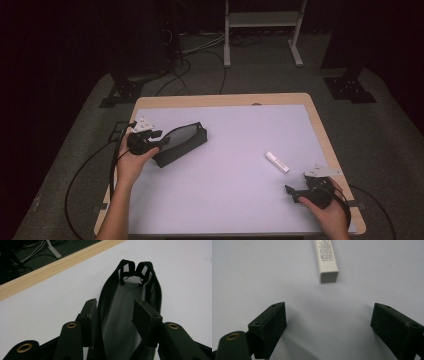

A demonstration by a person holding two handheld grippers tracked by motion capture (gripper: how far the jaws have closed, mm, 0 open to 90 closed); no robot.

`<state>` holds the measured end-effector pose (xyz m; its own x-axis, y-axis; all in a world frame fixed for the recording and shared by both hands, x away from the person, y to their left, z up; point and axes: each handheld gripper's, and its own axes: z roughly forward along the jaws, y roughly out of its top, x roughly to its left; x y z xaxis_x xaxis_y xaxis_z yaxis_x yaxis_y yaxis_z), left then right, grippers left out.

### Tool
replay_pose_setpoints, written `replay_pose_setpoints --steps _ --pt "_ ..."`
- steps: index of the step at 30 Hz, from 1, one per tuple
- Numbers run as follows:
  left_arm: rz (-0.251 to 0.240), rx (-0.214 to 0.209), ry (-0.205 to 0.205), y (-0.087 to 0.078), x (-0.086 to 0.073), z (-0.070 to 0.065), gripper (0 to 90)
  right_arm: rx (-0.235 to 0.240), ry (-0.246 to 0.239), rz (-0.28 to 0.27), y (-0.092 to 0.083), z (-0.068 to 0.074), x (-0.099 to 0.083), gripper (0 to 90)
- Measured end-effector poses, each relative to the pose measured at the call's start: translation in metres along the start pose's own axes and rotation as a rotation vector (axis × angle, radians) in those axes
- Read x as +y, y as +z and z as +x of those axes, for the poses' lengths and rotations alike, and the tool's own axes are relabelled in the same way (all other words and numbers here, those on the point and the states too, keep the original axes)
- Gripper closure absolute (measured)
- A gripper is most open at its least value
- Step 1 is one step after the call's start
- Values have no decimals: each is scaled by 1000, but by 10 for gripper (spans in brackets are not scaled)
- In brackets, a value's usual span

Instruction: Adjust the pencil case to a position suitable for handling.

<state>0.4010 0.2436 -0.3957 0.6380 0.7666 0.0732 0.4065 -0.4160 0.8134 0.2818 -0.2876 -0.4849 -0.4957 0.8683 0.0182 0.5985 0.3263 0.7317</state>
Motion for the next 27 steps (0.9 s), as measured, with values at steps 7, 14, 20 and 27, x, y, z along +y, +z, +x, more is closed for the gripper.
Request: replay_pose_setpoints --steps 7,14,20,27 --pt "9 -3 13 10 4 5 556 3 2 3 0 0 0 118" --pt "20 -9 22 22 4 10 574 0 -2 2 0 0 0 119" --pt "29 -10 18 31 3 14 595 0 -2 1 0 0 0 119" --pt "55 -20 16 44 1 15 630 0 -2 1 0 0 0 119"
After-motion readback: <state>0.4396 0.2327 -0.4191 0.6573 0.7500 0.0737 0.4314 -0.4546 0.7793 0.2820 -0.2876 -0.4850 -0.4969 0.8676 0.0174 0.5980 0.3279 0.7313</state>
